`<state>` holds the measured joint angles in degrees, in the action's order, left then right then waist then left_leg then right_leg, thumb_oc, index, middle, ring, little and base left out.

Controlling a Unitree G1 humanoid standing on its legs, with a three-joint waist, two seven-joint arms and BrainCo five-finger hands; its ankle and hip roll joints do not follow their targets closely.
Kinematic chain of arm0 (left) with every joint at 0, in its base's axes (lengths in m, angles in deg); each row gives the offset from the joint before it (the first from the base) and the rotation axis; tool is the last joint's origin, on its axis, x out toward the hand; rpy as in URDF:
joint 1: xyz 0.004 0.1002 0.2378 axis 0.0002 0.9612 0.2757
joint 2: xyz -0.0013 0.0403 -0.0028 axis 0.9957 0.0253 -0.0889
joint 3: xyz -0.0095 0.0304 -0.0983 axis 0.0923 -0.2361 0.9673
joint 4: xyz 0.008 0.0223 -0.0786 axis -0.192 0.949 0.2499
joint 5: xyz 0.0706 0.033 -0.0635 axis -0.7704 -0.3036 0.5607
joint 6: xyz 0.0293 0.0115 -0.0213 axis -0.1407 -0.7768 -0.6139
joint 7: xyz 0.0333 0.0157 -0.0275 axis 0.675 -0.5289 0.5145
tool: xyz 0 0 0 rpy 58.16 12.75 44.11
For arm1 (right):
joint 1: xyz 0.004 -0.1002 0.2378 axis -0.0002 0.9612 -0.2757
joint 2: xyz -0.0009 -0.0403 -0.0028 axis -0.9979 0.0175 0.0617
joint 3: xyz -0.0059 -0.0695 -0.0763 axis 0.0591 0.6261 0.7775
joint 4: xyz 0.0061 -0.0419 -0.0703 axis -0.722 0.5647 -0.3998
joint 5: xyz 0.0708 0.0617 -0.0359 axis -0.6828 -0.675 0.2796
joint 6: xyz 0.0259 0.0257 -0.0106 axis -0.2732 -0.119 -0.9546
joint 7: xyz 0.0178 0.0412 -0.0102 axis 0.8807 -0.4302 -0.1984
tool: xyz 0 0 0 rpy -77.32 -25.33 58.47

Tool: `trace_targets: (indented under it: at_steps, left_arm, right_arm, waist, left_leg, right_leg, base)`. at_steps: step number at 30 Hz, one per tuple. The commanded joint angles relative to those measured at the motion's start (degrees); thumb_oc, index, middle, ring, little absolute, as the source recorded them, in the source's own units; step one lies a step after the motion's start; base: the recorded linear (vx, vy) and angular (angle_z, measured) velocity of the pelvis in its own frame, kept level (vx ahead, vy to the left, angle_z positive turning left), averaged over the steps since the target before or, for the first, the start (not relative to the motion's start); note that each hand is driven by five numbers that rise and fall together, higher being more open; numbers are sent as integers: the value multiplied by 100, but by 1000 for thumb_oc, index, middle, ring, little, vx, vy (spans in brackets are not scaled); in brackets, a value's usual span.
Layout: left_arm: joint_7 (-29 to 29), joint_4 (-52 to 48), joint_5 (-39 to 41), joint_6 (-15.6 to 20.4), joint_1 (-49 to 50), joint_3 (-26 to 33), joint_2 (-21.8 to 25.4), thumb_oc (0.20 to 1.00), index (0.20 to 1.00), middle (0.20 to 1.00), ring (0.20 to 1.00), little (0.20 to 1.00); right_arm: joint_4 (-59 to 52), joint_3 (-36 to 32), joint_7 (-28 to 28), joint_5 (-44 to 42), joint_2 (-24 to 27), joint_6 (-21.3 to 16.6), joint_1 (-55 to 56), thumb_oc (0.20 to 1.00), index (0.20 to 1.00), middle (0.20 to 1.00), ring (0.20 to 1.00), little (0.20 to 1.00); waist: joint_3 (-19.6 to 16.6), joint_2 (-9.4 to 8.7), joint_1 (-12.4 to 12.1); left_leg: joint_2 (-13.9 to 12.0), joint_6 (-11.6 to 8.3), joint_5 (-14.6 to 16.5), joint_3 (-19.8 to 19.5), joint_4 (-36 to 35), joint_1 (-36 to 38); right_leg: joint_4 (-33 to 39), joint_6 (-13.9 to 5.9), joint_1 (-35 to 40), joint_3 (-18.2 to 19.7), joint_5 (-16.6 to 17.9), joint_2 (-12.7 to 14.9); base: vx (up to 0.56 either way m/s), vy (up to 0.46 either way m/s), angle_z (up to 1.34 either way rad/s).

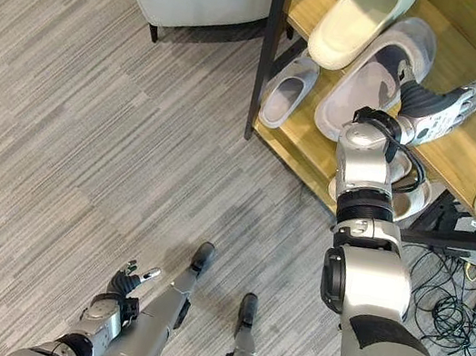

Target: Arrange the slippers neatly on the shoe rack.

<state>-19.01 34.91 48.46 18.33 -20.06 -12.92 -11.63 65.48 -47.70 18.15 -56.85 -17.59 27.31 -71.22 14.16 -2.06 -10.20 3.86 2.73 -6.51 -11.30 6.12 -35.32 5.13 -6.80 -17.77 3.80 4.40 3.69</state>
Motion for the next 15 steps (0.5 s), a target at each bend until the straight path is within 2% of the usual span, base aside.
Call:
trace_targets:
  at_steps: [1, 3, 7, 10, 14, 15]
  left_arm:
    - [47, 274, 104, 70, -423, 22, -179, 1000, 1000, 1000, 1000, 1000]
    - [81, 338, 149, 131, -455, 11, -224, 1000, 1000, 1000, 1000, 1000]
    - [81, 362, 207, 176, -486, 12, -250, 1000, 1000, 1000, 1000, 1000]
    - [99, 434, 256, 219, -553, 61, -214, 1000, 1000, 1000, 1000, 1000]
    - [86, 528, 342, 235, -590, 119, -221, 1000, 1000, 1000, 1000, 1000]
    - [79, 597, 325, 227, -601, 102, -229, 1000, 1000, 1000, 1000, 1000]
  right_arm:
    - [31, 243, -557, -226, 331, -201, -483, 1000, 1000, 1000, 1000, 1000]
    - [482, 450, -742, -375, 227, -78, -688, 1000, 1000, 1000, 1000, 1000]
    - [1091, 683, -708, -464, 203, -87, -953, 1000, 1000, 1000, 1000, 1000]
    - [1824, 1030, -638, -519, 179, -112, -1184, 1000, 1000, 1000, 1000, 1000]
    - [2157, 1177, -562, -562, 126, -171, -1351, 1000, 1000, 1000, 1000, 1000]
    - [2285, 1197, -504, -628, 98, -298, -1383, 1000, 1000, 1000, 1000, 1000]
  waist:
    - [238, 158, -95]
    - [257, 137, -86]
    - [261, 143, -74]
    - [236, 113, -64]
    - [220, 112, -57]
    - [191, 100, -60]
  left_leg:
    - [-103, -386, 224, -590, -671, 881]
    - [-93, -365, 256, -557, -594, 808]
    - [-83, -353, 268, -542, -570, 738]
    - [-82, -345, 291, -488, -562, 695]
    - [-94, -346, 264, -477, -597, 640]
    - [-99, -336, 252, -472, -656, 657]
  right_leg:
    - [-13, 181, 718, -105, -409, -223]
    - [-13, 169, 694, -116, -411, -214]
    - [-13, 154, 650, -135, -405, -214]
    - [-13, 136, 601, -159, -407, -209]
    - [-13, 109, 543, -159, -392, -210]
    - [-13, 107, 528, -151, -397, -215]
  base:
    - [0, 0, 0]
    - [-35, 7, -4]
    - [-20, 16, -4]
    - [-13, 18, -9]
    - [-16, 9, -5]
    - [0, 0, 0]
